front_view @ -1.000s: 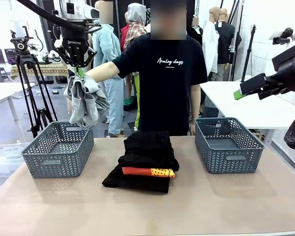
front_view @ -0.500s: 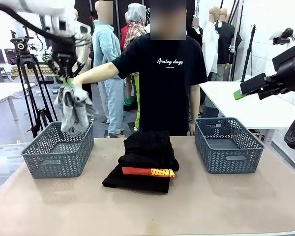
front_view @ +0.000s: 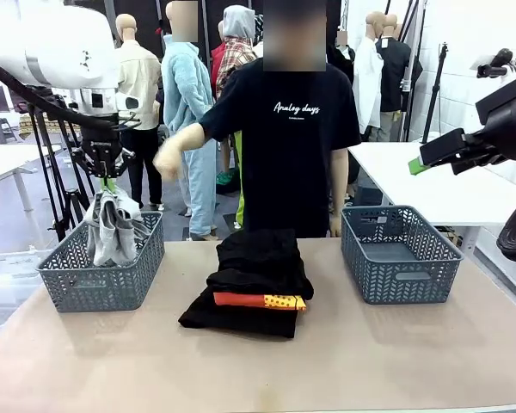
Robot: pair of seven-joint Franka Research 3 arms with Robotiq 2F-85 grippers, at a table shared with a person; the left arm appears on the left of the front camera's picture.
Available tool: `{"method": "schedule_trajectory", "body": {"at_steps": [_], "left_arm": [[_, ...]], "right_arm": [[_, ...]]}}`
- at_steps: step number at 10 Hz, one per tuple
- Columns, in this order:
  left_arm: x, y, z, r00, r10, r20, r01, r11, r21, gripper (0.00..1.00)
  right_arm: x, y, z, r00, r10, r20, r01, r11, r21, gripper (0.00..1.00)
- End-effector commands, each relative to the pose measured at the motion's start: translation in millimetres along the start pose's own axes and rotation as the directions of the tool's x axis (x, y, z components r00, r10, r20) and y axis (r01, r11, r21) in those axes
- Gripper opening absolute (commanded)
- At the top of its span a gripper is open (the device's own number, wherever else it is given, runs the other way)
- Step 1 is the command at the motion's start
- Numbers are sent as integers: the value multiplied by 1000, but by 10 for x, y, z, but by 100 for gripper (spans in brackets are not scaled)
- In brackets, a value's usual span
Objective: Sort the tops and bottoms.
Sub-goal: Sort the clothes according to human instructions.
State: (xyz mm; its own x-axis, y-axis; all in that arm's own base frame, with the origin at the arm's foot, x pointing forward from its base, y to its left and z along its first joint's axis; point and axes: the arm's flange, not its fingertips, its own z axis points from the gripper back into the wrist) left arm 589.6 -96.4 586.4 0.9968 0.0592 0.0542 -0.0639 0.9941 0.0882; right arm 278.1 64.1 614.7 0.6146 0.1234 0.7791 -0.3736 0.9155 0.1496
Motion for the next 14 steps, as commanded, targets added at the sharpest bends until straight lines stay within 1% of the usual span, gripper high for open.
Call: {"method": "schedule_trajectory", "body": {"at_steps": [1, 2, 3, 4, 5, 7, 8, 9, 10, 11, 12, 13, 14], "left_arm": [[30, 45, 19, 1000, 6, 2, -6, 999, 36, 0], [30, 45, 19, 1000, 6, 2, -6, 999, 36, 0], [-16, -26, 13, 1000, -3, 0, 3, 1000, -2, 0], [-15, -130, -73, 995, -103, 6, 103, 995, -3, 0], [50, -71, -256, 999, -35, 2, 35, 998, 60, 0], [190, 225, -553, 998, 49, 33, -49, 999, -8, 0], [215, 376, -701, 998, 58, 38, -59, 998, 7, 0], [201, 470, -740, 999, 18, 44, -22, 996, 81, 0], [231, 569, -757, 999, -10, 42, 6, 995, 101, 0], [238, 628, -761, 998, -13, 58, 7, 996, 88, 0], [251, 607, -843, 998, -23, 58, 19, 998, 64, 0], [255, 520, -958, 998, -57, 42, 56, 998, 22, 0], [271, 496, -1073, 998, -59, 13, 59, 998, 18, 0]], "right_arm": [[0, -4, -6, 1000, 0, -5, 0, 1000, 10, 100], [0, -4, -6, 1000, 0, -5, 0, 1000, 10, 100], [0, -4, -6, 1000, 0, -5, 0, 1000, 10, 100], [0, -4, -6, 1000, 0, -5, 0, 1000, 10, 100], [0, -4, -6, 1000, 0, -5, 0, 1000, 10, 100], [0, -4, -6, 1000, 0, -5, 0, 1000, 10, 100], [0, -4, -6, 1000, 0, -5, 0, 1000, 10, 100], [0, -4, -6, 1000, 0, -5, 0, 1000, 10, 100], [0, -4, -6, 1000, 0, -5, 0, 1000, 10, 100], [0, -4, -6, 1000, 0, -5, 0, 1000, 10, 100], [0, -4, -6, 1000, 0, -5, 0, 1000, 10, 100], [0, -4, -6, 1000, 0, -5, 0, 1000, 10, 100], [0, -4, -6, 1000, 0, -5, 0, 1000, 10, 100]]}}
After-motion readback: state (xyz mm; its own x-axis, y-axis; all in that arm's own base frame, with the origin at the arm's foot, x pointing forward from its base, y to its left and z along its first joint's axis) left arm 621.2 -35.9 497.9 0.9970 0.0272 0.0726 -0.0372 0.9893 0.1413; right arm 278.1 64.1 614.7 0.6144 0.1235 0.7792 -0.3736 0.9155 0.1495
